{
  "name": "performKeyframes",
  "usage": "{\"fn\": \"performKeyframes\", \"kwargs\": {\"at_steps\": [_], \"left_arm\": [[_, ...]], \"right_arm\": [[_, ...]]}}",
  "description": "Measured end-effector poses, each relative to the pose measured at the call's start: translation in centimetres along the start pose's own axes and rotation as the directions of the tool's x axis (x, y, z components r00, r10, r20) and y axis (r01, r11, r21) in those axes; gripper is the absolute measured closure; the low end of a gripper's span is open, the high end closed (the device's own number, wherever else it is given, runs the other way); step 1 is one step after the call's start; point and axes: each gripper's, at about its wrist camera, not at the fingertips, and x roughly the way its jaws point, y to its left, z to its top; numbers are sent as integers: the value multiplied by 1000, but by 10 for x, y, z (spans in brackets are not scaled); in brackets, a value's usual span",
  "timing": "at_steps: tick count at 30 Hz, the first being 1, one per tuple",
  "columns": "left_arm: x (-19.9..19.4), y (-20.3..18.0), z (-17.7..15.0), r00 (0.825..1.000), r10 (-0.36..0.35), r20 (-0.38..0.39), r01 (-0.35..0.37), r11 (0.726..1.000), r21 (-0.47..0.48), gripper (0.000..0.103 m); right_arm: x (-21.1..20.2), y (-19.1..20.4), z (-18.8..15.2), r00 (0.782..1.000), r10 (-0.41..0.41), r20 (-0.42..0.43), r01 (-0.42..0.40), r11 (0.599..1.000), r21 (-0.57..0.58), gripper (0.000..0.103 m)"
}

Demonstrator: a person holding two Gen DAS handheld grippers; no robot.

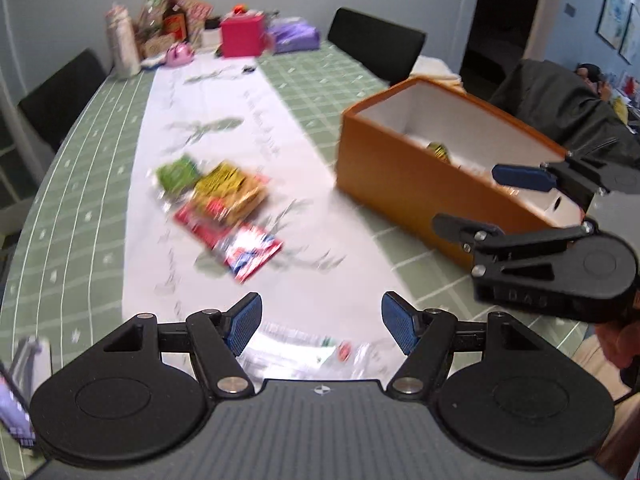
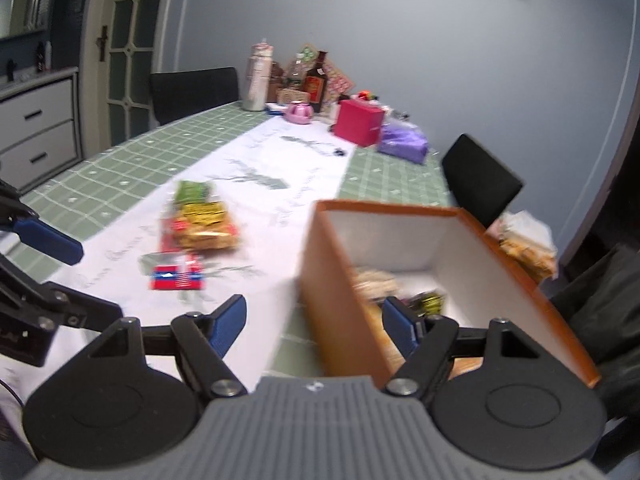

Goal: Organize snacks
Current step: 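Withdraw both tools from the box toward the white sachet sticks, then grasp the two white sachet sticks with the right gripper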

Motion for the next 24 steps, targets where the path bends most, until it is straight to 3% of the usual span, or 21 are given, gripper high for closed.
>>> {"fn": "performKeyframes", "kwargs": {"at_steps": [6,11,17,24], "left_arm": [[12,27,-32,999,-4,-53,2,999,-35,22],[25,50,-55,995,-14,-97,4,995,-103,23],[36,69,-65,992,-14,-124,-4,989,-148,23],[48,80,-68,990,-36,-136,13,986,-169,23]], "right_arm": [[23,40,-26,993,103,-56,-101,994,41,30],[42,73,-43,985,140,-106,-143,989,-24,33],[55,90,-49,960,232,-158,-243,969,-47,34],[66,109,-50,947,267,-181,-289,951,-109,29]]}}
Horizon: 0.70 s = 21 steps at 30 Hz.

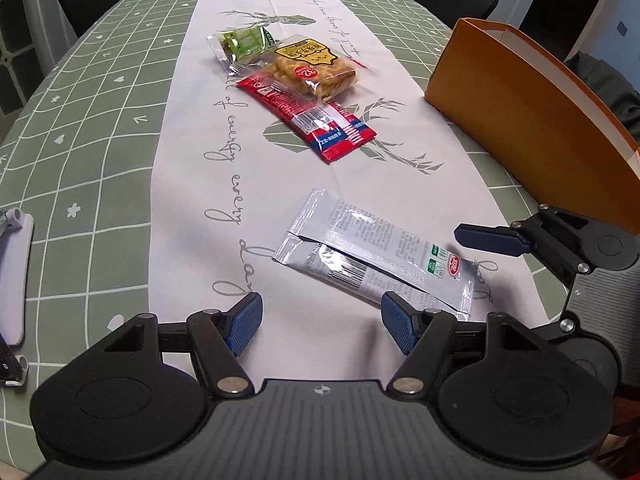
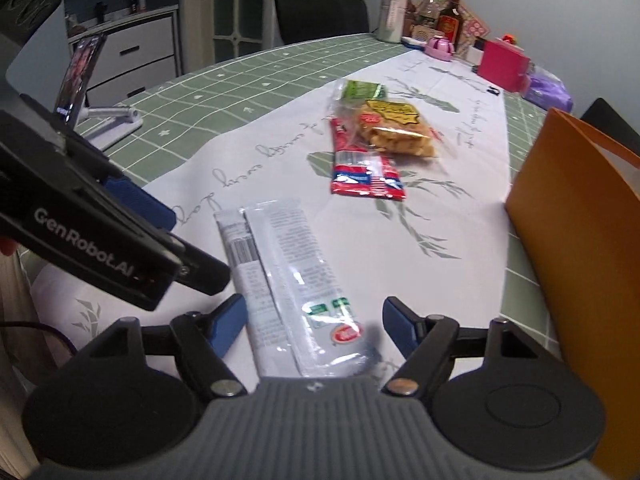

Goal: Organize snacks
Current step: 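Grasp the two white sachet sticks with the right gripper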

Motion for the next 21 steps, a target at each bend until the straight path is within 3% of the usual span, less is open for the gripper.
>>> {"fn": "performKeyframes", "kwargs": {"at_steps": [6,13,21], "left_arm": [[5,8,4,1000,-5,1,5,1000,-17,23],[9,8,14,1000,-12,27,13,1000,-1,23],[15,-2,26,996,-44,83,38,997,72,23]], "right_arm": [[11,-7,10,1000,29,-9,-28,996,79,43],[11,-25,11,996,-81,-26,84,986,145,49],[5,-61,2,971,-227,-80,240,940,242,48]]}}
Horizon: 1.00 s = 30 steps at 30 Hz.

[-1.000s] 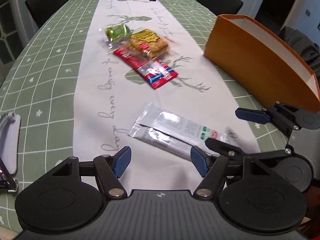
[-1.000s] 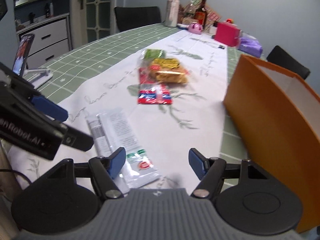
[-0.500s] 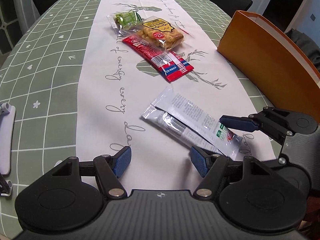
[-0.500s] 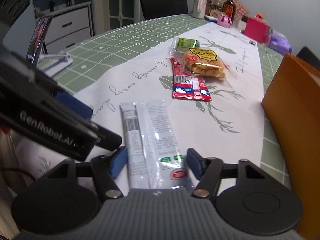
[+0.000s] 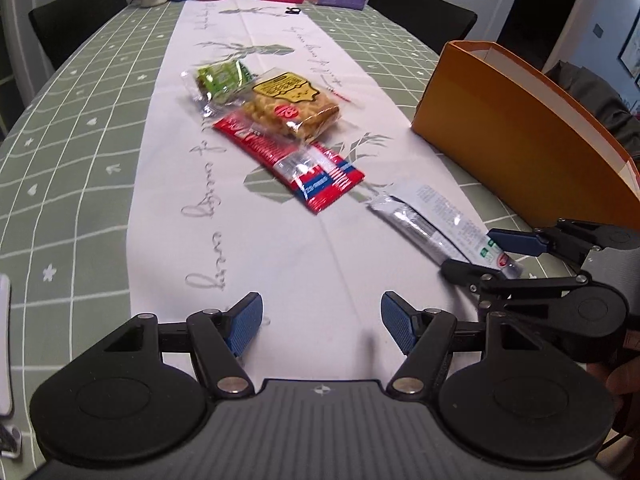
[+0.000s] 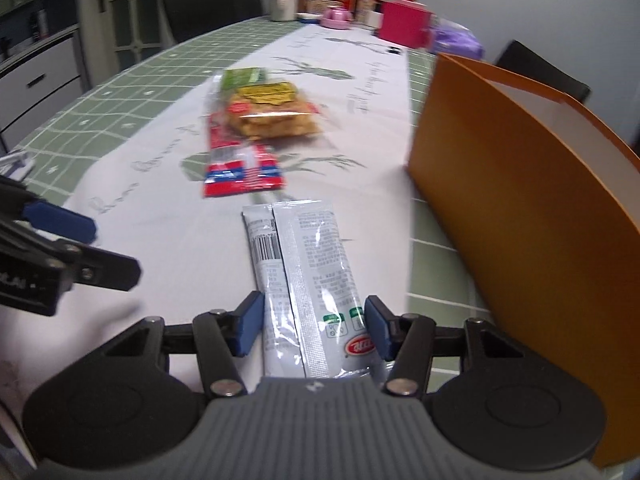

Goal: Organize snacks
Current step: 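Grasp the two white sachet sticks with the right gripper, then move the left tool to the red spicy-strip bag while the right holds the sachets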

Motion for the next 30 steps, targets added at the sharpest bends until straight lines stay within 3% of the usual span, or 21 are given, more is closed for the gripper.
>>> {"fn": "performKeyframes", "kwargs": {"at_steps": [3,11,16,23,30], "left_arm": [[5,-4,7,1000,0,23,-1,999,32,22],[18,-8,23,996,-11,85,2,995,102,16],[29,-5,38,993,-1,117,-10,996,88,15],[54,-6,57,995,21,96,-13,996,-84,15],[72,-13,70,990,105,97,-86,980,-179,11]], "right_arm": [[3,-7,2,999,-32,0,32,999,12,48],[10,-4,12,1000,-3,24,4,998,-62,39],[17,-1,15,999,18,28,-15,996,-82,38],[22,-3,20,999,28,36,-26,997,-66,38],[23,-5,19,999,34,43,-32,998,-50,38]]}}
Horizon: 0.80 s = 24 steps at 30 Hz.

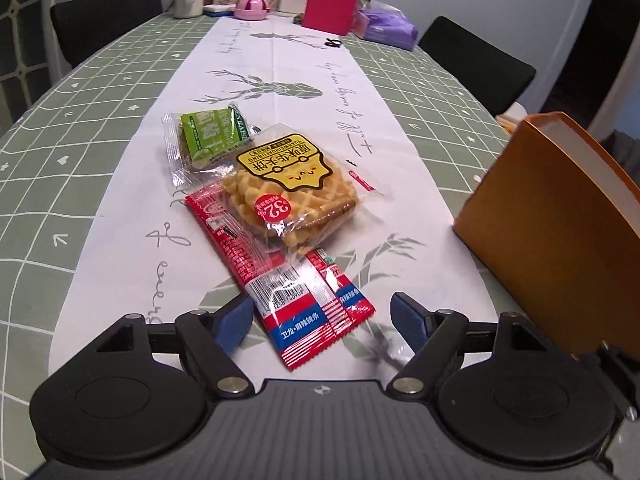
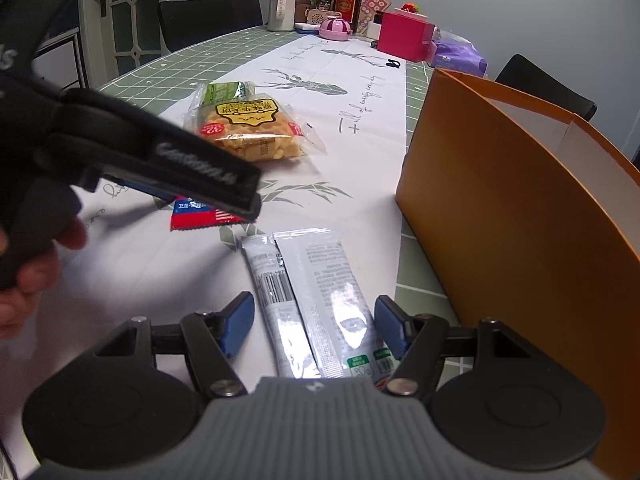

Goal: Organize snacks
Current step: 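Move the left tool to the red spicy-strip bag while the right holds the sachets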

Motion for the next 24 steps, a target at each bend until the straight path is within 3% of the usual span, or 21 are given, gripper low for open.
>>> {"fn": "performKeyframes", "kwargs": {"at_steps": [3,7,9,13,15,20,23,24], "left_arm": [[5,-5,3,1000,25,3,-25,1000,-9,8],[6,-10,0,998,58,-6,-57,996,67,12],[4,-10,-2,996,84,-2,-84,991,104,29],[-3,-7,-6,995,93,-23,-89,984,154,51],[-8,-5,-8,995,94,-41,-86,982,171,68],[-20,8,-15,995,62,-76,-49,986,158,92],[-25,21,-19,997,-16,-81,22,997,74,90],[-27,26,-20,997,-34,-73,36,999,28,77]], "right_arm": [[-1,0,-1,1000,1,2,-1,1000,2,38],[-1,-1,-2,1000,6,6,-6,1000,7,38],[-2,-2,-3,1000,7,8,-7,1000,9,38],[-3,-2,-4,1000,6,7,-7,1000,12,38],[-4,-2,-5,1000,8,6,-8,1000,11,38],[-8,-2,-7,1000,11,3,-12,1000,15,38],[-8,-2,-8,1000,11,0,-11,1000,18,39],[-8,-2,-8,1000,5,1,-5,1000,20,41]]}}
